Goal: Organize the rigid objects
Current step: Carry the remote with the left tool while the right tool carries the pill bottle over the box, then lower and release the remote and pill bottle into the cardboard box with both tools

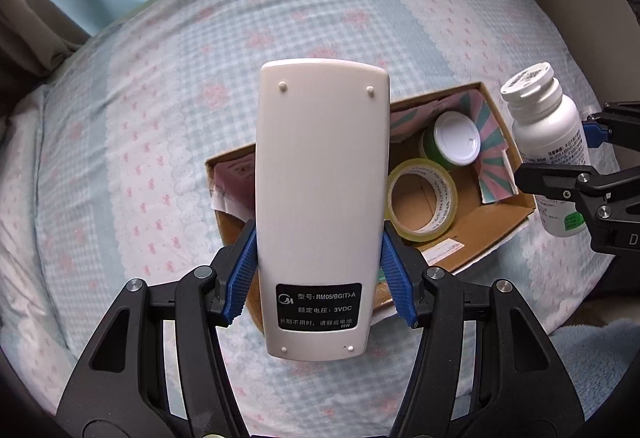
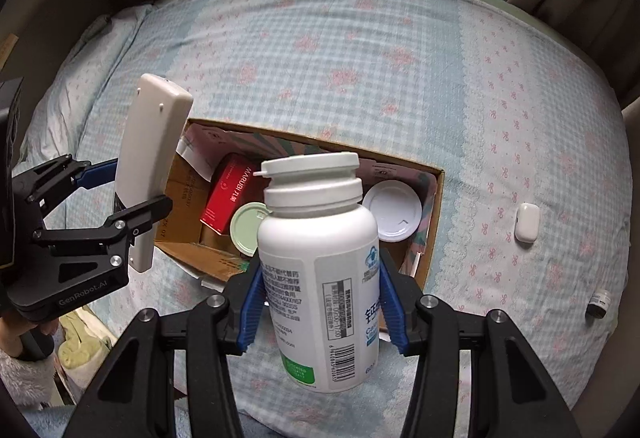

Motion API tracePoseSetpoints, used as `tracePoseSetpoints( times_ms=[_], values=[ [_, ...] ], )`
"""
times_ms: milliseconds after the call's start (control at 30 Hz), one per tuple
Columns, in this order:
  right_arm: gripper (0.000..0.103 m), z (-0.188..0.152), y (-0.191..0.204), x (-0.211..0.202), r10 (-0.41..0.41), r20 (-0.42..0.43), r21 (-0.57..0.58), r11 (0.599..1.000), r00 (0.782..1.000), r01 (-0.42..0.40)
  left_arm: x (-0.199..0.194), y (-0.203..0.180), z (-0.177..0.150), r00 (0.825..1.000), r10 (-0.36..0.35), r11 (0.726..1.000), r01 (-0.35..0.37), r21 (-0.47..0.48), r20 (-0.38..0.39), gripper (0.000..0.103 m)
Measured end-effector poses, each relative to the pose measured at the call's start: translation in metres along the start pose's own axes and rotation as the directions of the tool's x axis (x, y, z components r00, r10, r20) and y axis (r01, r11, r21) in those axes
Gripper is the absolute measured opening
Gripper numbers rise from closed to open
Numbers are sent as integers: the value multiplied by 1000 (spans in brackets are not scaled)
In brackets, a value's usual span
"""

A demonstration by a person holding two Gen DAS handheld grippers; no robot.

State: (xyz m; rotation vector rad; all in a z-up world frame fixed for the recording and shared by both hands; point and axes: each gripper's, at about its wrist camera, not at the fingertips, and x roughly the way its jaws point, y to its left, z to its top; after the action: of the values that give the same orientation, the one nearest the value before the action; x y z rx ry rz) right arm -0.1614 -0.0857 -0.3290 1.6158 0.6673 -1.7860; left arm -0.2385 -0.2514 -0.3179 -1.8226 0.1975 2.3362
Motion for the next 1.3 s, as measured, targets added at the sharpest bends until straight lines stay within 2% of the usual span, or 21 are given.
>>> tracePoseSetpoints(
  times_ms=[100, 233, 367, 533, 600, 633, 667, 700, 733, 767, 800, 1033, 1300],
  values=[
    [47, 6, -7, 23, 19, -46, 15, 1000, 999, -19, 30, -3, 3, 998, -15, 1000, 16, 21, -63, 55],
    [47, 9, -7, 54, 26, -114, 17, 1000, 993, -24, 65, -13, 3, 991, -1, 995, 14, 100, -132, 55],
    [47, 12, -8, 78, 23, -163, 10, 1000, 986, -22, 83, -21, 4, 988, 13, 986, 14, 169, -157, 55],
    [47, 16, -8, 96, 21, -202, 0, 1000, 979, -22, 97, -22, 11, 984, 11, 982, 23, 186, -176, 55],
    [48, 17, -8, 100, 35, -202, 6, 999, 979, -35, 98, -21, 14, 984, -18, 982, 51, 185, -178, 55],
    [48, 18, -9, 101, 49, -196, 13, 999, 979, -47, 96, -20, 15, 984, -35, 981, 67, 181, -177, 59],
    [49, 18, -10, 100, 69, -185, 24, 998, 980, -66, 94, -19, 16, 984, -49, 981, 80, 178, -172, 85],
    [59, 18, -11, 98, 84, -174, 38, 996, 981, -78, 90, -18, 16, 985, -52, 980, 81, 180, -162, 103],
    [82, 18, -14, 96, 91, -165, 54, 995, 982, -83, 85, -18, 16, 989, -48, 980, 75, 185, -143, 103],
    [95, 18, -17, 93, 94, -157, 70, 994, 983, -84, 82, -18, 15, 990, -46, 979, 70, 190, -132, 103],
    [103, 17, -21, 90, 95, -145, 84, 993, 985, -84, 80, -17, 13, 990, -43, 979, 69, 194, -131, 103],
    [103, 15, -36, 80, 93, -128, 143, 987, 987, -75, 72, -11, 5, 992, -20, 982, 43, 185, -126, 103],
    [103, 10, -34, 54, 62, -86, 117, 992, 994, -52, 45, -15, -4, 997, -2, 983, 17, 185, -78, 103]
  ],
)
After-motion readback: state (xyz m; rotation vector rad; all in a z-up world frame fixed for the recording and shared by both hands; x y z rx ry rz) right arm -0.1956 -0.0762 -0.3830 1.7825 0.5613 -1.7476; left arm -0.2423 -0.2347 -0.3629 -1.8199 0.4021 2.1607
